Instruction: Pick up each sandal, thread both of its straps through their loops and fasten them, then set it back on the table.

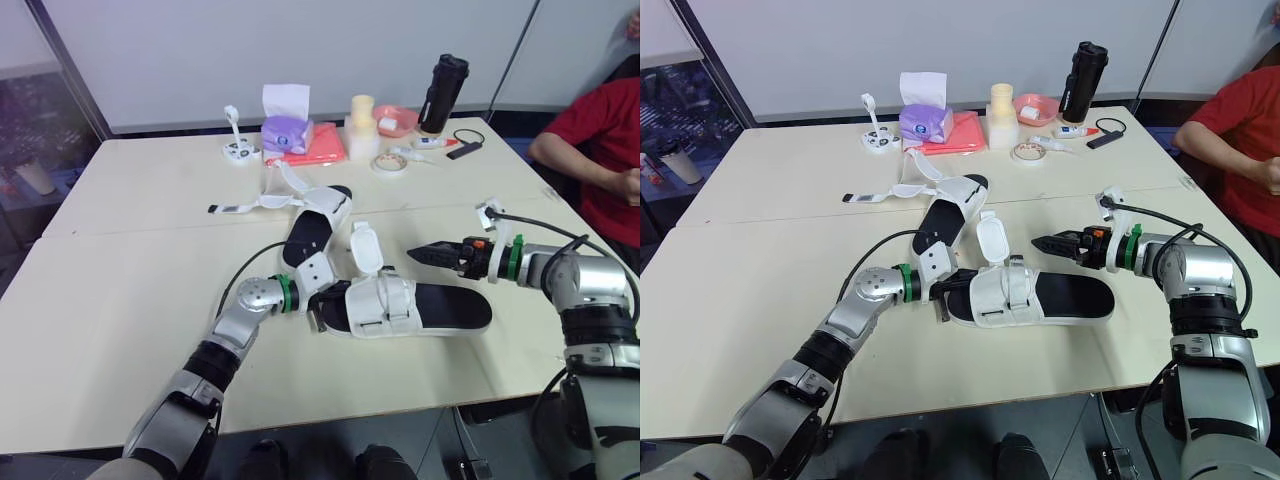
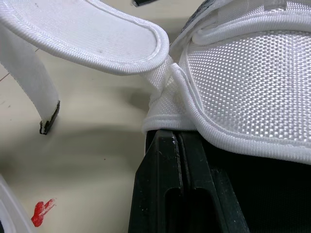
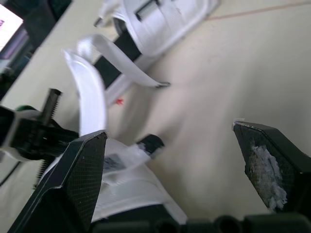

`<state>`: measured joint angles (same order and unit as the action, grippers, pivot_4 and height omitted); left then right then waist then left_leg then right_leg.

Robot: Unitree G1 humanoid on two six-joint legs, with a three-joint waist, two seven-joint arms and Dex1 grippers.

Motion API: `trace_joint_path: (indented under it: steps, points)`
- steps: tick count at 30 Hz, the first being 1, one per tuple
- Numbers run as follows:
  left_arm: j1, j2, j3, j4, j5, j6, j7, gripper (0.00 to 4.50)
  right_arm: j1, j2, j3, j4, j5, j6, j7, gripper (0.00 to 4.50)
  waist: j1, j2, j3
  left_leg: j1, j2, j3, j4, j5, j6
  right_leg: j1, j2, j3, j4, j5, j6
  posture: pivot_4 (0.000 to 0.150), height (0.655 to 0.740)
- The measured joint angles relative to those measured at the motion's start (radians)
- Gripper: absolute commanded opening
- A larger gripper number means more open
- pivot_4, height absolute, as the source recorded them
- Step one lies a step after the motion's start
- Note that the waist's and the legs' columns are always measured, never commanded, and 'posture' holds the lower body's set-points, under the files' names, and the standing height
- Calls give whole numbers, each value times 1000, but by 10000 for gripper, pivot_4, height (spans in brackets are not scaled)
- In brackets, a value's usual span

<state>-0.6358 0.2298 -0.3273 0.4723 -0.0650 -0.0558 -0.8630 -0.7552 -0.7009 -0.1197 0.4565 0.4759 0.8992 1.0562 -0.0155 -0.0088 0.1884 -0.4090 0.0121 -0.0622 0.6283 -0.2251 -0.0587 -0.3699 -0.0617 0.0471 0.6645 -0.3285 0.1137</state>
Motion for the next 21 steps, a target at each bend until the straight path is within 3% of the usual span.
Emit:
trace_joint_path:
  steps: [6, 15, 21]
  points:
    - [48, 32, 12, -88, -27, 60, -55, 0, -115, 42, -24, 23, 41, 55, -18, 44507, -3, 0, 0, 0, 0, 0, -3, 0, 0, -2, 0, 0, 0, 0, 0, 1500, 7400]
    - [116, 146, 11, -313, -72, 261, -179, 0, -205, 94, 71, 160, 8, 66, 7, 44507, -3, 1, 1, 0, 0, 1, -4, 0, 0, -3, 0, 1, 0, 0, 0, 1500, 7400]
    - [90, 180, -48, -357, -10, 274, -188, 0, -311, 106, 110, 278, -23, 97, 35, 44507, -1, 1, 0, 0, 0, 1, -4, 0, 0, -3, 0, 1, 0, 0, 0, 1500, 7400]
